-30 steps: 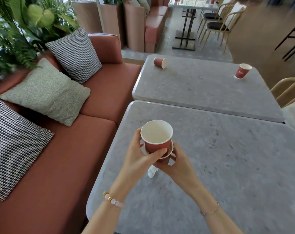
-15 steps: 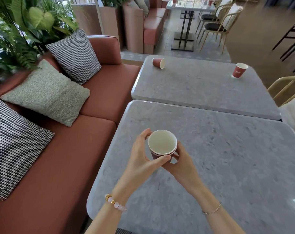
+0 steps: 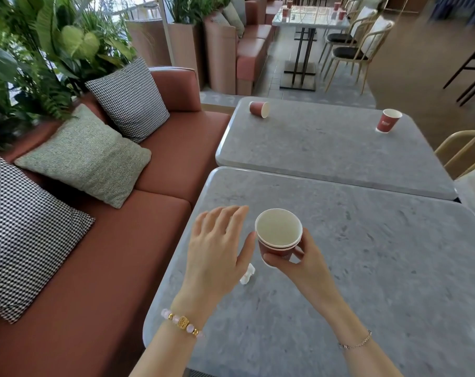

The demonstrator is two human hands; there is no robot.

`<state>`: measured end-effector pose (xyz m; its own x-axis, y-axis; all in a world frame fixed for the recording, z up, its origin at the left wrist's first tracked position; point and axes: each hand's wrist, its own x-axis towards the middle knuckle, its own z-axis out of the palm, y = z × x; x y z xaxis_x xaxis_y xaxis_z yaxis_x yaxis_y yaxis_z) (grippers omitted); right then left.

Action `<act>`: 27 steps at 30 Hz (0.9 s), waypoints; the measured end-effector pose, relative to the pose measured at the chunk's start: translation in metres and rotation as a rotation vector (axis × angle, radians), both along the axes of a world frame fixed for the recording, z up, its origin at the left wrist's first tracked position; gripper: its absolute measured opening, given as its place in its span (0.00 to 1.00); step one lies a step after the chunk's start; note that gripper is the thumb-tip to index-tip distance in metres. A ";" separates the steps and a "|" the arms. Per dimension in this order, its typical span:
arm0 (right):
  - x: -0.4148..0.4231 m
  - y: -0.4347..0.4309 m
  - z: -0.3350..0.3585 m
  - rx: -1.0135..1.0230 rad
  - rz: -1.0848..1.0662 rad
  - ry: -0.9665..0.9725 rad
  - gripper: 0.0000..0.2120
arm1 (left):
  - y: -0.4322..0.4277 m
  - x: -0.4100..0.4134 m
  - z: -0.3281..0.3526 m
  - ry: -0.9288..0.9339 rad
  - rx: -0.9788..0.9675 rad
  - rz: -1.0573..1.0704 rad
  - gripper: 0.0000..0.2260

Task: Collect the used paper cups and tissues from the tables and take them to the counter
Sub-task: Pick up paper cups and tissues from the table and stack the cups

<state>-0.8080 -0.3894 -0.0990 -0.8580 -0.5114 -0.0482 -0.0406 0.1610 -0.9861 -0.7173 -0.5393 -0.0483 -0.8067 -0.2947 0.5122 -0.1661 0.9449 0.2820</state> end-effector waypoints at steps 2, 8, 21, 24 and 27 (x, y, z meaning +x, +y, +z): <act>0.000 0.003 0.000 -0.001 -0.011 0.012 0.28 | -0.001 0.003 -0.001 -0.017 -0.027 0.014 0.18; 0.002 0.013 -0.003 -0.004 -0.028 0.056 0.30 | -0.002 0.011 -0.012 -0.072 -0.045 0.025 0.17; 0.013 0.031 -0.017 -0.001 -0.063 0.003 0.29 | 0.007 0.020 -0.052 -0.174 -0.037 -0.016 0.16; 0.013 0.036 -0.020 0.009 -0.078 -0.023 0.28 | 0.006 0.022 -0.075 -0.225 -0.030 -0.019 0.12; 0.013 0.043 -0.021 0.022 -0.107 -0.033 0.28 | 0.008 0.022 -0.099 -0.299 0.014 -0.026 0.13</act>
<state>-0.7955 -0.3469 -0.1203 -0.9054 -0.4156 -0.0873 0.0102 0.1841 -0.9828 -0.6957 -0.5311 -0.1473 -0.9287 -0.2770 0.2467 -0.2194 0.9464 0.2369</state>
